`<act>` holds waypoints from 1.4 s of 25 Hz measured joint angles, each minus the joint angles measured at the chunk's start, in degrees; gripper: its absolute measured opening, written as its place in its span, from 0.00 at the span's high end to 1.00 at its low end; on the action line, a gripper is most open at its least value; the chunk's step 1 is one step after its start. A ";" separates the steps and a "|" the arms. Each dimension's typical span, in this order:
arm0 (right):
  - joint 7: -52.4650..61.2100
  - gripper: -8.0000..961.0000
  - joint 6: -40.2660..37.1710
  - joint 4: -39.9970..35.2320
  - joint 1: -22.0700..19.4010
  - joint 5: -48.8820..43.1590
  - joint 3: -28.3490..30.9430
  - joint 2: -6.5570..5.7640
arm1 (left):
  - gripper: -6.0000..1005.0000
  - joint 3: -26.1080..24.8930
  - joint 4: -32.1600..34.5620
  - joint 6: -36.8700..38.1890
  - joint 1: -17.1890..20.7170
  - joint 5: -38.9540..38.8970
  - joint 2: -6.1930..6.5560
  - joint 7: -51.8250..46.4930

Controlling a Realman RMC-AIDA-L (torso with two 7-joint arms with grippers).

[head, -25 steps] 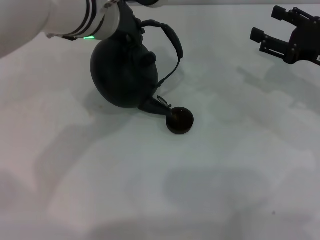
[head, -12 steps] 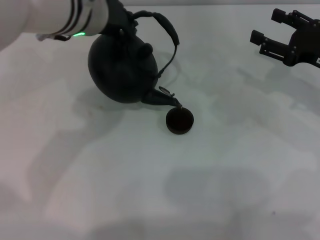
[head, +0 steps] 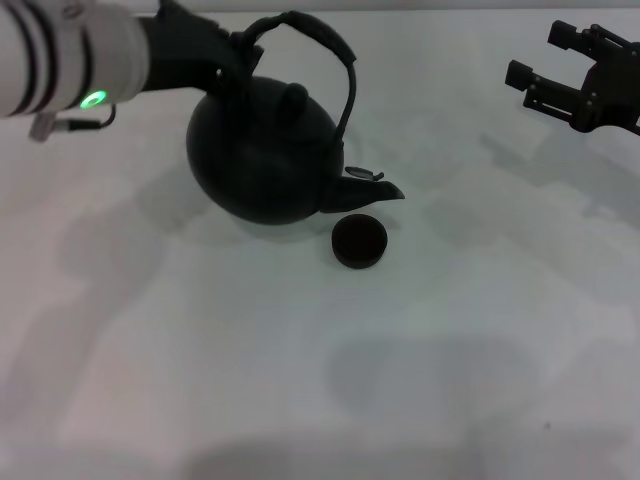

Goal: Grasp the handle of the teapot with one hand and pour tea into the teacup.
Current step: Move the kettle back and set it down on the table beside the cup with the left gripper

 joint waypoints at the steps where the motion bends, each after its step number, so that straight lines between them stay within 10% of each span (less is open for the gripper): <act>1: 0.08 0.14 -0.05 0.00 -0.04 -0.01 0.00 0.00 | 0.89 -0.86 0.09 -0.39 1.51 -2.60 0.01 1.24; 12: 0.89 0.14 -0.48 1.26 -0.36 -0.58 0.00 -0.12 | 0.89 -7.98 -5.53 -5.79 15.52 -30.89 0.08 27.24; 25: 2.12 0.14 -0.23 1.61 -0.99 -0.62 -0.17 -0.11 | 0.89 -9.68 -24.68 -4.97 15.88 -59.84 0.29 61.83; 35: 2.40 0.14 -0.49 1.60 -0.61 -0.62 -0.23 -0.11 | 0.89 -11.49 -28.49 -4.65 15.34 -62.95 0.27 66.56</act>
